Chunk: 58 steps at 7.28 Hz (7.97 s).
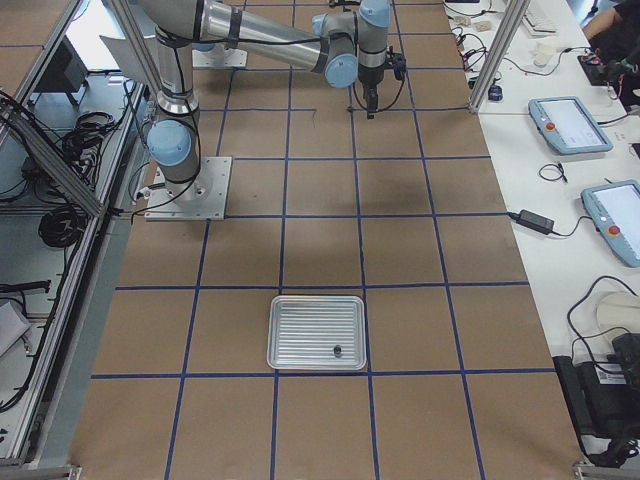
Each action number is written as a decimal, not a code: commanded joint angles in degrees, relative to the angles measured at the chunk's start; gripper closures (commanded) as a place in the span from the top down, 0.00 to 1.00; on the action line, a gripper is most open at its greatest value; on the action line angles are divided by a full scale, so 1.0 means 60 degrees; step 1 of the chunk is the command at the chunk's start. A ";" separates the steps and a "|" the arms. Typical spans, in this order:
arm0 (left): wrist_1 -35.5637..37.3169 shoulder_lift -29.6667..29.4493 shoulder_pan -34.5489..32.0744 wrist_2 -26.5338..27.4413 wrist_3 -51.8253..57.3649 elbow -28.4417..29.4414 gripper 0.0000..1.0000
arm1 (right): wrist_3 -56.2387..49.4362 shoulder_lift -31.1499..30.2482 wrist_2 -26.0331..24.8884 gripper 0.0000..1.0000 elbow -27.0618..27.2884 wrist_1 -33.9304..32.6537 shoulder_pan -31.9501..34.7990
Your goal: Place bearing gear from tray to pile
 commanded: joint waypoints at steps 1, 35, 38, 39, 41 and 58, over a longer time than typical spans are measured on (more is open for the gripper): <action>0.2898 -0.1888 -0.1388 -0.0232 -0.1523 -0.0457 1.00 | -0.4471 0.0024 -0.0170 1.00 0.0010 0.0020 -0.3057; 0.1903 -0.1063 0.5354 -0.0347 0.4841 -0.1765 0.91 | -0.7700 -0.0155 0.0958 0.28 0.0836 -0.0670 -0.6137; 0.1737 -0.0858 0.2976 -0.0465 0.2062 -0.1028 0.96 | -0.3020 -0.2096 0.0929 0.28 0.2630 -0.0670 -0.2893; 0.1737 -0.0799 0.2812 -0.0886 0.1695 -0.1014 0.96 | -0.1567 -0.2098 0.0813 0.28 0.2632 -0.0684 -0.1591; 0.1853 -0.1002 0.2491 -0.1708 0.0697 -0.1013 0.97 | 0.1104 -0.1676 0.0885 0.28 0.2559 -0.0858 0.0579; 0.2072 -0.1381 -0.0865 -0.0055 -0.1632 -0.1175 0.94 | 0.0617 -0.0132 0.1546 1.00 -0.0450 0.0324 0.1373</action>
